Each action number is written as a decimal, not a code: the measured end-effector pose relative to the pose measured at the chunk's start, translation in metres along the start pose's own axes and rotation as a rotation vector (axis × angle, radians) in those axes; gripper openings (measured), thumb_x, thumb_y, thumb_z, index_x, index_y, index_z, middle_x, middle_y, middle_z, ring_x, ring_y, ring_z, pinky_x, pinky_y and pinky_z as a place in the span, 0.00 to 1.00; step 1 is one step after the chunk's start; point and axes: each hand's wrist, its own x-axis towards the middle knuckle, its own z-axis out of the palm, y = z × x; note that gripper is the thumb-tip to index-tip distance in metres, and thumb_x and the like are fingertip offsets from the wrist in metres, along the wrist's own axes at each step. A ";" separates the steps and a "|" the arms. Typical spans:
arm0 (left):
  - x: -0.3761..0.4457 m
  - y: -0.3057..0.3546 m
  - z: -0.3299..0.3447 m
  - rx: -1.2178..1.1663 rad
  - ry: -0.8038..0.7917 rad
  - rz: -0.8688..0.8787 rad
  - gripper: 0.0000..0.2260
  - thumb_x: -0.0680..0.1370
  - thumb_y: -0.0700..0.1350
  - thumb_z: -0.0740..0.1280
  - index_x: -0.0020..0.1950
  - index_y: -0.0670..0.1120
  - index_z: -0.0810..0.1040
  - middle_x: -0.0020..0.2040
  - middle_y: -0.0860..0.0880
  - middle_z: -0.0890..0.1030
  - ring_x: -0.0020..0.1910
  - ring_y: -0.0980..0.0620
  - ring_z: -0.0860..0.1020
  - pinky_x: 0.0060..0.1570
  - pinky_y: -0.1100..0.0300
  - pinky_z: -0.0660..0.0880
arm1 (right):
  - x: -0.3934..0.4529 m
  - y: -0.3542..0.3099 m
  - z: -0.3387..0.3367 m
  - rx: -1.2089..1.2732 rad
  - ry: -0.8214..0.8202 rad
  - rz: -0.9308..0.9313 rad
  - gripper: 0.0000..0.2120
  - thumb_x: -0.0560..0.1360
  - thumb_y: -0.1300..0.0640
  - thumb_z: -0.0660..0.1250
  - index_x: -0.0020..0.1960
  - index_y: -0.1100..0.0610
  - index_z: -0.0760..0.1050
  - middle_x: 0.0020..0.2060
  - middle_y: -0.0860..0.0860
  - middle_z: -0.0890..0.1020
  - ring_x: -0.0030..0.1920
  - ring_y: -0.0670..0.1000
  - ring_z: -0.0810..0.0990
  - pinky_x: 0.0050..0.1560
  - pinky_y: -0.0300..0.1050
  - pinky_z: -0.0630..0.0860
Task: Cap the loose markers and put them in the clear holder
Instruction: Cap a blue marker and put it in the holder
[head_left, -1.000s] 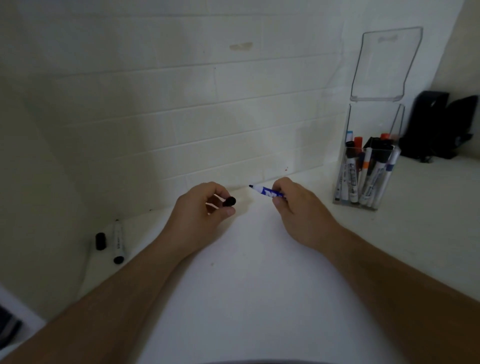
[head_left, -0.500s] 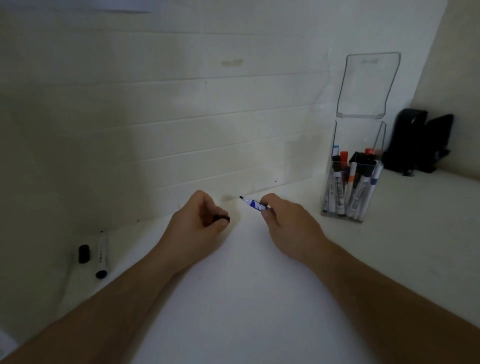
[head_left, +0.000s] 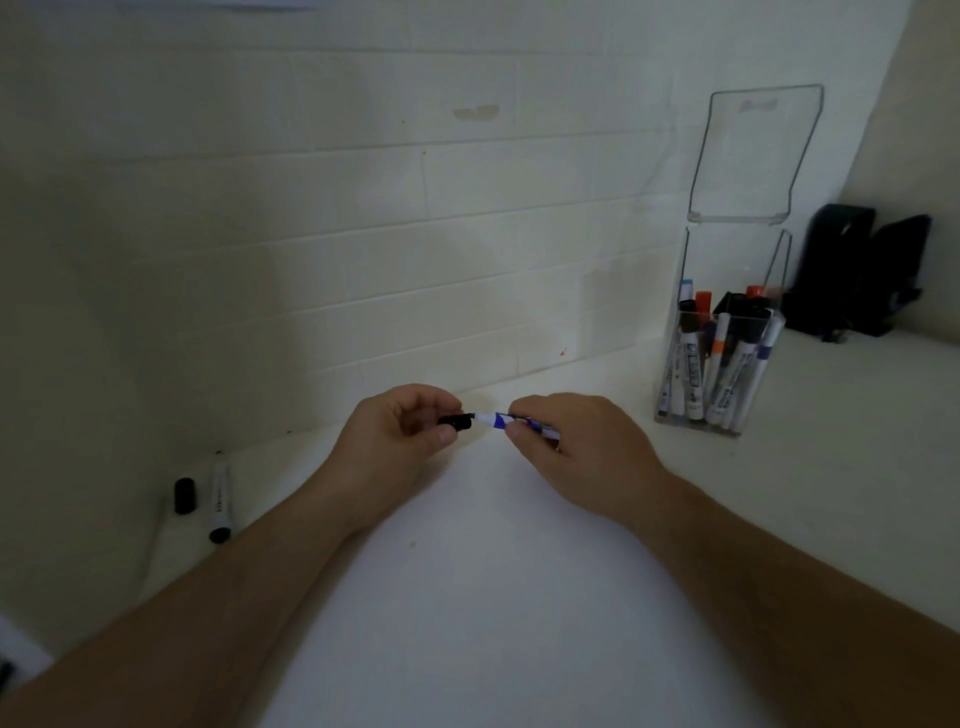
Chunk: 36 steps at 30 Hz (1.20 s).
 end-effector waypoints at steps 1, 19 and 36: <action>0.000 0.000 0.000 0.017 -0.001 0.008 0.12 0.75 0.34 0.73 0.50 0.51 0.84 0.46 0.51 0.87 0.47 0.53 0.83 0.52 0.57 0.76 | 0.000 0.001 0.001 -0.021 -0.002 0.002 0.12 0.81 0.41 0.54 0.47 0.45 0.72 0.34 0.48 0.74 0.35 0.48 0.73 0.36 0.51 0.73; -0.011 0.006 0.026 0.625 0.007 0.201 0.09 0.85 0.49 0.57 0.49 0.51 0.74 0.36 0.55 0.75 0.36 0.57 0.72 0.34 0.63 0.63 | -0.004 -0.014 0.001 -0.167 -0.039 -0.067 0.23 0.81 0.37 0.46 0.44 0.49 0.74 0.32 0.47 0.72 0.32 0.50 0.72 0.33 0.49 0.69; -0.021 0.008 0.043 0.555 -0.230 0.438 0.21 0.82 0.53 0.61 0.75 0.59 0.64 0.48 0.62 0.76 0.49 0.62 0.73 0.48 0.65 0.69 | 0.039 0.020 -0.164 0.166 0.585 0.083 0.13 0.79 0.53 0.65 0.63 0.50 0.79 0.54 0.50 0.79 0.50 0.50 0.76 0.57 0.48 0.75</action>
